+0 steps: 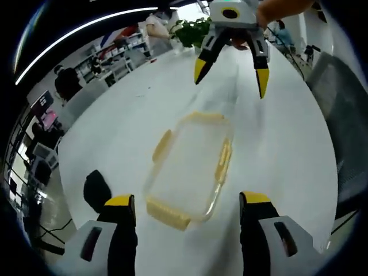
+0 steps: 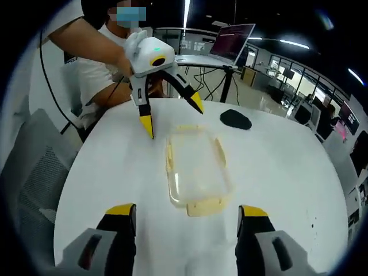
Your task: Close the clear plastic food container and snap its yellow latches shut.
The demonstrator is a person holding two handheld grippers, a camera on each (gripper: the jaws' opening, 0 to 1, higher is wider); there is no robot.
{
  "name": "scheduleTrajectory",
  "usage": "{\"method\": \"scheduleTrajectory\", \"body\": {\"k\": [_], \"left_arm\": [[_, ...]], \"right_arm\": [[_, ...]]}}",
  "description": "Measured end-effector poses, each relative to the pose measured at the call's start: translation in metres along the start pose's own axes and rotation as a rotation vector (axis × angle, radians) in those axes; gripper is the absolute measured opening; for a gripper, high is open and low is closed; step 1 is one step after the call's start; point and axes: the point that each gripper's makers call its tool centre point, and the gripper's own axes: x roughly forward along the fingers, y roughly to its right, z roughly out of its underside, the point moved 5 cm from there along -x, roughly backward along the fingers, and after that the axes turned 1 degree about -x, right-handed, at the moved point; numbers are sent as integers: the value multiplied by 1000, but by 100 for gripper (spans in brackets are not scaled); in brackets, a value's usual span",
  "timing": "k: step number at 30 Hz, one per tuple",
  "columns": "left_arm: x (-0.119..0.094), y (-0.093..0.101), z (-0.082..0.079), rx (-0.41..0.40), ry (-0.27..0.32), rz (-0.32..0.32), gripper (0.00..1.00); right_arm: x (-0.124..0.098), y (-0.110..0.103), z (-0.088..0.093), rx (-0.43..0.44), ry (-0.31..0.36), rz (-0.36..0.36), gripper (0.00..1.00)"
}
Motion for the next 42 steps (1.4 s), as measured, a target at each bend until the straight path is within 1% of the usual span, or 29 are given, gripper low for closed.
{"method": "scheduleTrajectory", "body": {"k": [4,6,9,11,15,17,18,20,23,25,28,33,34,38,40,42], "left_arm": [[3,-6,5,19,-21,7,70],[3,-8,7,17,-31,21,68],[5,-11,8,43,-37,34,68],[6,-13,11,49,-48,47,68],[8,-18,16,102,-88,72,67],[8,-19,16,106,-93,85,64],[8,-20,14,115,-86,104,63],[9,-21,15,121,-84,130,62],[12,-29,17,159,-107,132,62],[13,-32,18,153,-106,143,63],[14,-31,20,174,-121,160,61],[14,-27,28,197,-155,216,60],[14,-27,27,191,-147,223,59],[15,-31,25,217,-161,232,60],[16,-32,21,222,-154,236,59],[17,-33,20,217,-162,262,59]], "right_arm": [[6,4,-3,-14,-20,-13,70],[9,5,-4,-8,-20,-31,70],[13,7,-5,-21,-38,-47,70],[16,8,-6,-23,-46,-60,69],[20,12,-7,-55,-75,-73,69],[22,15,-10,-66,-76,-79,68],[23,17,-10,-66,-83,-84,68],[26,17,-7,-54,-106,-104,69],[29,19,-6,-51,-129,-121,69],[31,21,-5,-42,-137,-127,69],[34,19,-1,-58,-163,-141,69],[38,22,0,-54,-175,-153,69],[39,23,0,-56,-177,-152,69],[43,24,-2,-58,-180,-162,69],[45,23,-4,-43,-175,-175,68],[49,24,-3,-45,-187,-176,67]]}}
